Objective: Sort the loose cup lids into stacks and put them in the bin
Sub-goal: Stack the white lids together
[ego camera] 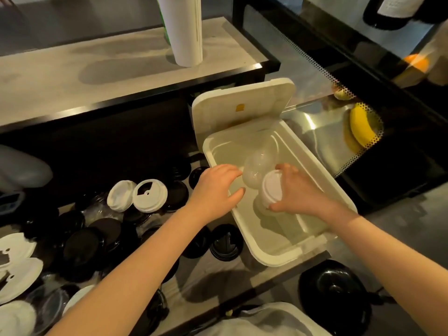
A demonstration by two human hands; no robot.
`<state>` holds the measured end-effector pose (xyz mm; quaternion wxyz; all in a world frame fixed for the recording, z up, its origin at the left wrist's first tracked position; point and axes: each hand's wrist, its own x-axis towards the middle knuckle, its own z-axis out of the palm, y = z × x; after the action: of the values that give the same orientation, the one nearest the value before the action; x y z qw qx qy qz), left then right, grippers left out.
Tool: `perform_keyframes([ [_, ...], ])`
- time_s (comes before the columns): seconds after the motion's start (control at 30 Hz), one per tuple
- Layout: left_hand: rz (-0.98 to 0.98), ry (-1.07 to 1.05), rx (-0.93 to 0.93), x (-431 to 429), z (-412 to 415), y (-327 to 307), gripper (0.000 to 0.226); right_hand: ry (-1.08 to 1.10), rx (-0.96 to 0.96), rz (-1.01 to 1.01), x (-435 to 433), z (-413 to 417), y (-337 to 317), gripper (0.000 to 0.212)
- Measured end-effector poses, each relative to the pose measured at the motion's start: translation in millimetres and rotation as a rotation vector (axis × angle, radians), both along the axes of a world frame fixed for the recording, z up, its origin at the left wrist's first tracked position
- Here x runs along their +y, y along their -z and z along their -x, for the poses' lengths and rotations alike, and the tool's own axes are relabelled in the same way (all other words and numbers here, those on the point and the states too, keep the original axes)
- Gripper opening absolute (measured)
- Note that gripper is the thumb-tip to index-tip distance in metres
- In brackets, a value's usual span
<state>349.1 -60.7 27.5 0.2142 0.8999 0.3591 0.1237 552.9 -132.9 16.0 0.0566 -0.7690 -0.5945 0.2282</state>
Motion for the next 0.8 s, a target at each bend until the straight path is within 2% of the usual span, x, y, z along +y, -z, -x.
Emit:
perform_keyframes([
  [0.13,-0.042,0.033,0.096,-1.0,12.7,11.5,0.053,0.081,-0.026,0.113,11.8,8.6,28.1,0.095],
  [0.4,-0.116,0.080,0.152,1.9,12.7,12.0,0.055,0.180,-0.041,0.189,27.6,7.5,54.7,0.100],
  [0.63,-0.117,0.102,0.160,2.3,14.2,12.9,0.078,0.136,-0.074,0.222,24.2,3.9,58.8,0.101],
  [0.7,-0.116,0.096,0.152,2.4,14.1,12.7,0.072,0.126,-0.086,0.221,22.6,3.2,57.4,0.096],
  [0.8,-0.103,0.087,0.143,1.3,13.9,12.8,0.058,0.119,-0.097,0.247,22.8,3.8,58.0,0.103],
])
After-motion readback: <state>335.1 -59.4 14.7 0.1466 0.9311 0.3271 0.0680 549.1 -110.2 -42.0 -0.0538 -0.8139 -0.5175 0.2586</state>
